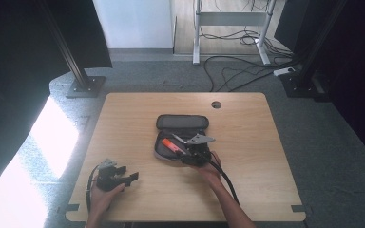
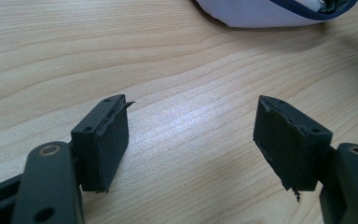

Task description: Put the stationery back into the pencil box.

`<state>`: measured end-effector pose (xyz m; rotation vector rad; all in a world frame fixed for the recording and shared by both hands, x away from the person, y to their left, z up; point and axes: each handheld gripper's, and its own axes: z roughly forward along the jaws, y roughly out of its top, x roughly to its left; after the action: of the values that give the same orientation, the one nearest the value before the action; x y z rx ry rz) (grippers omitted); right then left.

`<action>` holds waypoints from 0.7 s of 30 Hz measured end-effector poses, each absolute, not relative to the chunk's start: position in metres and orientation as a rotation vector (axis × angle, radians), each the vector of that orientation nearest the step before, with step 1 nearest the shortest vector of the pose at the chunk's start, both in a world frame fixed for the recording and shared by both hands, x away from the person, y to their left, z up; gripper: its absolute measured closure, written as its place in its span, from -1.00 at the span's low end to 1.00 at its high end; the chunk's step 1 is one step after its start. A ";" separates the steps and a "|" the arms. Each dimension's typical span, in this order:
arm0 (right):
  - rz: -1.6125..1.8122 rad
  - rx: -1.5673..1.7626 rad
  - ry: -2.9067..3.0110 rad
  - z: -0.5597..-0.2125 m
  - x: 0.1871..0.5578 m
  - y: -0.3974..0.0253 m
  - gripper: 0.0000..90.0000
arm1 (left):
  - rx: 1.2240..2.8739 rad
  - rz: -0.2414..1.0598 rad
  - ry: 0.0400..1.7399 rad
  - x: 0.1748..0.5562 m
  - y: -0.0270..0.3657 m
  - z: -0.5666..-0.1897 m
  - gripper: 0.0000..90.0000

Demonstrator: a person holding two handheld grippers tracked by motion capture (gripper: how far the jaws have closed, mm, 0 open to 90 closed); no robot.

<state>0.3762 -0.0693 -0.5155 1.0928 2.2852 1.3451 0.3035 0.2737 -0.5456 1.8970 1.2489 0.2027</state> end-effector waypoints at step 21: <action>1.384 1.101 2.213 -0.508 0.330 -0.121 0.04 | 1.916 0.214 1.217 0.296 0.266 -0.541 -0.40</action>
<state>0.3300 -0.1213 -0.5083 1.1007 2.2128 1.3839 0.2964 0.2657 -0.5415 1.9163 1.2165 0.2143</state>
